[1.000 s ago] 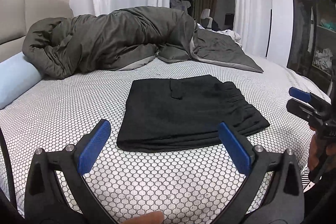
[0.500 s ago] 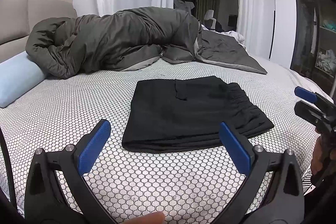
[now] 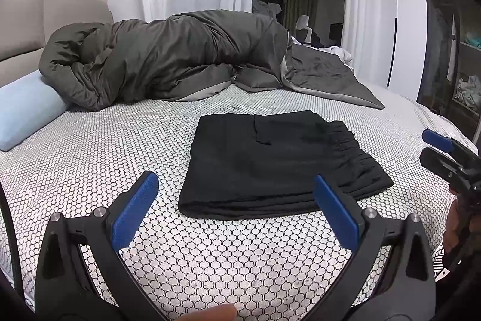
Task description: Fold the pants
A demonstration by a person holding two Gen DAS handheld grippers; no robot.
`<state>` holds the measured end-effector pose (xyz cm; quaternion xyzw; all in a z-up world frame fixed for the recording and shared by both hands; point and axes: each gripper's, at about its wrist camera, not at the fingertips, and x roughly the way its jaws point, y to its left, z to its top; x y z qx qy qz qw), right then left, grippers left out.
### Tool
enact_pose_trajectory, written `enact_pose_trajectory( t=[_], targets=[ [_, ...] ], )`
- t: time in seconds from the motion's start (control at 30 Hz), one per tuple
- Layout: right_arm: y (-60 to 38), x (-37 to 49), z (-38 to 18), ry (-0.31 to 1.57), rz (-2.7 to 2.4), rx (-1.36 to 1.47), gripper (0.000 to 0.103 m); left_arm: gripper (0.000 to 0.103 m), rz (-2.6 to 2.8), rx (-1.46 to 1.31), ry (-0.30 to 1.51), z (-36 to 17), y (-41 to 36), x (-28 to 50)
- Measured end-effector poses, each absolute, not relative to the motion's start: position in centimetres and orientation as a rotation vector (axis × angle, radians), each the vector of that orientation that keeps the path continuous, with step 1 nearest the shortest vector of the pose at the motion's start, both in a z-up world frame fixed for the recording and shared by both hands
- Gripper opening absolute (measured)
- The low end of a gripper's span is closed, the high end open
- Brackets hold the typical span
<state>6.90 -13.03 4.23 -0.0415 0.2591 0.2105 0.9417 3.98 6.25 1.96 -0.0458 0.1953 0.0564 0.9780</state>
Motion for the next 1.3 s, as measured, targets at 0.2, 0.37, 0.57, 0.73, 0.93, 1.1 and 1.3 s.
enact_pose_trajectory(
  t=[0.2, 0.37, 0.57, 0.73, 0.93, 1.1, 1.3],
  targets=[
    [-13.0, 6.9, 4.1, 0.528, 0.427, -0.089, 0.103, 0.102, 0.118, -0.093, 0.393, 2.0, 6.3, 4.0],
    [-13.0, 6.9, 4.1, 0.528, 0.426, -0.086, 0.103, 0.102, 0.119, -0.097, 0.394, 1.9, 6.5, 4.1],
    [-12.9, 6.9, 4.0, 0.531, 0.427, -0.084, 0.103, 0.102, 0.123, -0.094, 0.392, 1.9, 6.5, 4.1],
    [-12.8, 6.9, 4.0, 0.533, 0.426, -0.085, 0.103, 0.102, 0.128, -0.094, 0.389, 1.9, 6.2, 4.0],
    [-12.8, 6.9, 4.0, 0.536, 0.421, -0.078, 0.103, 0.102, 0.123, -0.092, 0.389, 1.9, 6.9, 4.1],
    [-12.7, 6.9, 4.0, 0.538, 0.421, -0.076, 0.103, 0.102, 0.120, -0.091, 0.388, 2.0, 7.2, 4.1],
    [-12.5, 7.0, 4.0, 0.537, 0.418, -0.079, 0.103, 0.102, 0.118, -0.091, 0.386, 2.0, 7.3, 4.0]
  ],
)
